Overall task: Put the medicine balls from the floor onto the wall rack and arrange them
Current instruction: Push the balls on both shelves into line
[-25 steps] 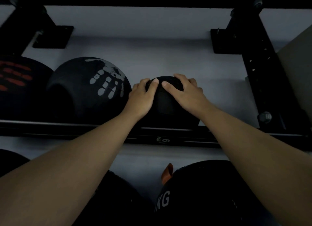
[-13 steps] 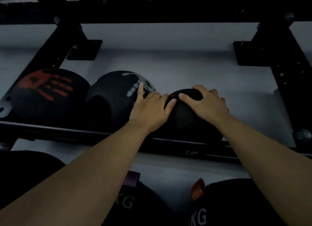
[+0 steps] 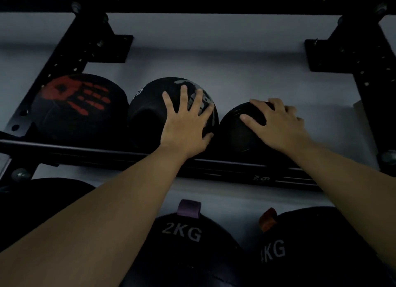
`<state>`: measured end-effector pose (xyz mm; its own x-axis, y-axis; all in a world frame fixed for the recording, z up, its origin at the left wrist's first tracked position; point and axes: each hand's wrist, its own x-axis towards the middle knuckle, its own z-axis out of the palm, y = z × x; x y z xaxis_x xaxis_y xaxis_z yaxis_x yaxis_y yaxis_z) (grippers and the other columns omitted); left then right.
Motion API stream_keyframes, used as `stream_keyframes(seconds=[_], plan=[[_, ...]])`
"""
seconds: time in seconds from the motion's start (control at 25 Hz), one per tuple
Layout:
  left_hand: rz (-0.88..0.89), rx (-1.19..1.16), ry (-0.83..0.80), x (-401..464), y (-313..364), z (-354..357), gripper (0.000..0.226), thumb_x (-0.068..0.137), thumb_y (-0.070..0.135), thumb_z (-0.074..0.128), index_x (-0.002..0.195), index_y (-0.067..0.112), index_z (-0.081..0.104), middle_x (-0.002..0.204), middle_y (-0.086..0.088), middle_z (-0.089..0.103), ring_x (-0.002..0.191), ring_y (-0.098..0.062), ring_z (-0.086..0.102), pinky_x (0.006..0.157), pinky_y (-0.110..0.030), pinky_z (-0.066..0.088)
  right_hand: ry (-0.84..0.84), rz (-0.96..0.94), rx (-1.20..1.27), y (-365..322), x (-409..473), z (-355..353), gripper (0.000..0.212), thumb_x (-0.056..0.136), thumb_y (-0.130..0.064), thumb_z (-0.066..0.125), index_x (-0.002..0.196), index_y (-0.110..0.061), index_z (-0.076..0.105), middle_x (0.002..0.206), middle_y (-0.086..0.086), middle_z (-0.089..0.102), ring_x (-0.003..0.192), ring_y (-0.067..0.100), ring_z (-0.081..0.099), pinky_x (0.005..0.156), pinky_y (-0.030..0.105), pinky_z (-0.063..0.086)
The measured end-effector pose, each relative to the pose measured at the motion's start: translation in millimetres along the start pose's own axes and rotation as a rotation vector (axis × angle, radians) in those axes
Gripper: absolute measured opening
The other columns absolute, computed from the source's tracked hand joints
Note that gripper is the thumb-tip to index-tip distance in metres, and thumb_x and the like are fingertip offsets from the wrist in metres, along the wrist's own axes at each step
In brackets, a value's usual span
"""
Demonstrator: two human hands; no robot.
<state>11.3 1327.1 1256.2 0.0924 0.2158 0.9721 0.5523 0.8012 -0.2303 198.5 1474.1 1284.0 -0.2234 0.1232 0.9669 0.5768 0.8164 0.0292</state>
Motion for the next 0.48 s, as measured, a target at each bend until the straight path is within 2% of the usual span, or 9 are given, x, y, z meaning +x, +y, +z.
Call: stream_keyframes(seconds=[0.12,0.2,0.28,0.36,0.44,0.48], plan=[[0.049,-0.075,-0.064,-2,-8,-5,0.088,0.097,0.069,0.049,0.171,0.034,0.017,0.183,-0.013,0.0,0.165,-0.051,-0.008,0.121,-0.082,-0.006,-0.069,0.037,-0.034,-9,-2,-4,0.074,0.097,-0.077,0.028,0.163,-0.042,0.027,0.172,0.013,0.022,0.15,0.05,0.026,0.116,0.068,0.027],[0.086,-0.196,-0.093,-11,-17,-13,0.081,0.098,0.061,0.054,0.169,0.033,0.026,0.183,-0.011,0.004,0.166,-0.045,-0.009,0.124,-0.077,-0.01,-0.105,0.028,0.001,-13,-8,-10,0.071,0.099,-0.072,0.036,0.163,-0.042,0.027,0.174,0.013,0.019,0.154,0.047,0.02,0.12,0.067,0.021],[0.151,-0.334,-0.115,-33,-21,-26,0.069,0.101,0.052,0.054,0.164,0.028,0.04,0.181,-0.011,0.017,0.168,-0.038,-0.001,0.13,-0.069,-0.007,-0.12,-0.017,0.08,-12,-32,-19,0.068,0.1,-0.061,0.051,0.162,-0.042,0.032,0.175,0.011,0.018,0.158,0.042,0.015,0.124,0.064,0.019],[0.268,-0.469,-0.126,-68,-7,-41,0.057,0.103,0.044,0.054,0.155,0.019,0.056,0.172,-0.012,0.039,0.165,-0.034,0.021,0.134,-0.056,0.005,-0.107,-0.026,0.21,-4,-72,-30,0.071,0.098,-0.047,0.064,0.162,-0.038,0.033,0.174,0.01,0.022,0.157,0.039,0.021,0.125,0.058,0.025],[0.318,-0.668,-0.162,-108,24,-60,0.05,0.104,0.038,0.056,0.146,0.013,0.064,0.156,-0.013,0.059,0.15,-0.034,0.048,0.126,-0.046,0.027,-0.077,0.049,0.258,9,-122,-37,0.071,0.096,-0.036,0.069,0.159,-0.032,0.035,0.164,0.012,0.034,0.145,0.041,0.039,0.116,0.056,0.04],[0.3,-0.769,-0.24,-126,45,-69,0.051,0.104,0.04,0.055,0.148,0.014,0.061,0.154,-0.011,0.06,0.143,-0.035,0.054,0.12,-0.044,0.036,-0.057,0.1,0.22,16,-147,-40,0.068,0.096,-0.034,0.069,0.156,-0.029,0.038,0.157,0.013,0.04,0.137,0.042,0.046,0.109,0.057,0.046]])
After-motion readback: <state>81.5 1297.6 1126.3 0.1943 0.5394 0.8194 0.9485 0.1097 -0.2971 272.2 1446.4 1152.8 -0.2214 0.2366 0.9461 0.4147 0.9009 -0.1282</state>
